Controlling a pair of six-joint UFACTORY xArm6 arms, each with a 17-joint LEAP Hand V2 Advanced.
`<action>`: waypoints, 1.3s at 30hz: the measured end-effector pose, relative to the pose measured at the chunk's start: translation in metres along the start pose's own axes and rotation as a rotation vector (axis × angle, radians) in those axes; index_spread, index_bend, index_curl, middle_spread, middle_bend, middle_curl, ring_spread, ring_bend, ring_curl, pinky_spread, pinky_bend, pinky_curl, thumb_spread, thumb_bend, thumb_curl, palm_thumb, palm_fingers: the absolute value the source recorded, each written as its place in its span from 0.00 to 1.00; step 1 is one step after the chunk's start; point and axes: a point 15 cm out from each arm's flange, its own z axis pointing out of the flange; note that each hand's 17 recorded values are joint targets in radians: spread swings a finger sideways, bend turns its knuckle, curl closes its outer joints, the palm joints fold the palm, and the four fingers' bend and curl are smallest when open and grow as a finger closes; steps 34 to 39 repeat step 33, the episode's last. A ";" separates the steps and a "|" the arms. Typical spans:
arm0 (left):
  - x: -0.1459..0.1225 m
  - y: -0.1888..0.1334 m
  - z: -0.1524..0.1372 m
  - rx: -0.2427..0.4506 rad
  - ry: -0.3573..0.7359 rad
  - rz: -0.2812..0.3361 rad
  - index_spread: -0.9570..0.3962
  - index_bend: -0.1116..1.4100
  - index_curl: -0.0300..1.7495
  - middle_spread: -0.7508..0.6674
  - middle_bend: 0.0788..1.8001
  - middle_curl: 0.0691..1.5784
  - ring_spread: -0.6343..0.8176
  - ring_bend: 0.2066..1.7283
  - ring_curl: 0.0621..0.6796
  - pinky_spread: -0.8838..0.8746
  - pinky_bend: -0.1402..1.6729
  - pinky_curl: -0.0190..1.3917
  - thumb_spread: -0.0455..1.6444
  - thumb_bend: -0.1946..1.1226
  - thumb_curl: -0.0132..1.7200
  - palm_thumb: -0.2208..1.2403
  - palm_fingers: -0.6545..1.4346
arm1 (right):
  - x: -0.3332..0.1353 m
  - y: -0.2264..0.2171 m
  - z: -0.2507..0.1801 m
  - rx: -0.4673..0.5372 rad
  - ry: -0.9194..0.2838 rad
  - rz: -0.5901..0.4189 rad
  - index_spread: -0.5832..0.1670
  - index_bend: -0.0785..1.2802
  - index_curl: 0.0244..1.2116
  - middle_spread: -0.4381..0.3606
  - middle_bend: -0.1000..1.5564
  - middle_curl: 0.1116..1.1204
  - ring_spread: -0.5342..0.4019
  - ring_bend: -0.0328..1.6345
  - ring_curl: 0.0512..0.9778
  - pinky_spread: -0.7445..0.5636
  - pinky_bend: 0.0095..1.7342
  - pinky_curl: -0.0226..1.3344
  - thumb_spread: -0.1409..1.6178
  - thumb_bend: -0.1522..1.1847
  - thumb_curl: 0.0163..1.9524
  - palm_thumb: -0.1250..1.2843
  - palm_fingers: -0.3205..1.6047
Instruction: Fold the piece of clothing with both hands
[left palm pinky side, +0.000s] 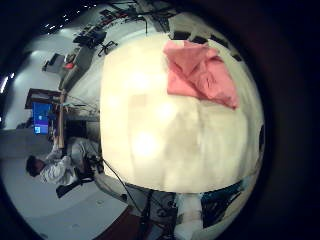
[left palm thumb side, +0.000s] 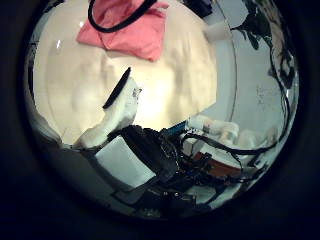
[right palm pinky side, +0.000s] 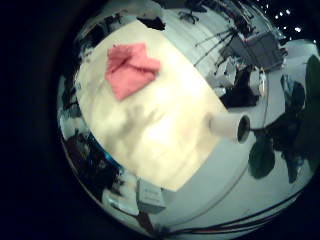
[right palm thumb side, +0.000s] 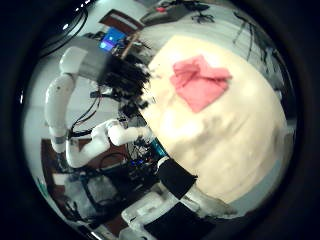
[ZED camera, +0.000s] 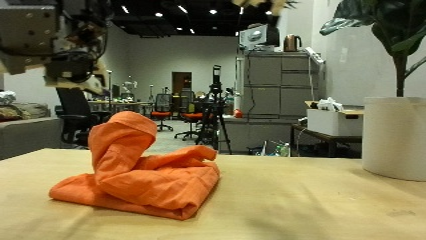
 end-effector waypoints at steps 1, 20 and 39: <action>0.007 -0.001 -0.002 -0.002 -0.012 0.010 0.67 0.19 0.24 0.52 0.06 0.20 0.56 0.13 0.22 0.57 0.20 0.23 0.76 0.14 0.16 0.49 0.47 | -0.002 0.007 0.009 -0.040 0.000 0.035 0.25 0.20 0.28 0.65 0.24 0.21 0.83 0.30 0.17 0.91 0.30 0.30 0.69 0.09 0.15 0.38 0.14; 0.007 -0.016 -0.024 0.041 0.083 -0.043 0.66 0.19 0.24 0.50 0.06 0.19 0.56 0.13 0.21 0.57 0.19 0.23 0.75 0.14 0.18 0.57 0.47 | 0.034 0.081 0.053 -0.113 -0.051 0.364 0.25 0.18 0.23 0.64 0.18 0.20 0.84 0.20 0.16 0.89 0.24 0.25 0.69 0.10 0.14 0.37 0.17; 0.004 -0.012 -0.005 0.011 0.080 -0.058 0.66 0.20 0.24 0.49 0.08 0.20 0.55 0.13 0.20 0.57 0.18 0.23 0.74 0.14 0.18 0.57 0.48 | 0.027 0.084 0.050 -0.071 -0.051 0.355 0.24 0.18 0.22 0.63 0.17 0.20 0.84 0.19 0.19 0.89 0.23 0.25 0.69 0.10 0.14 0.39 0.18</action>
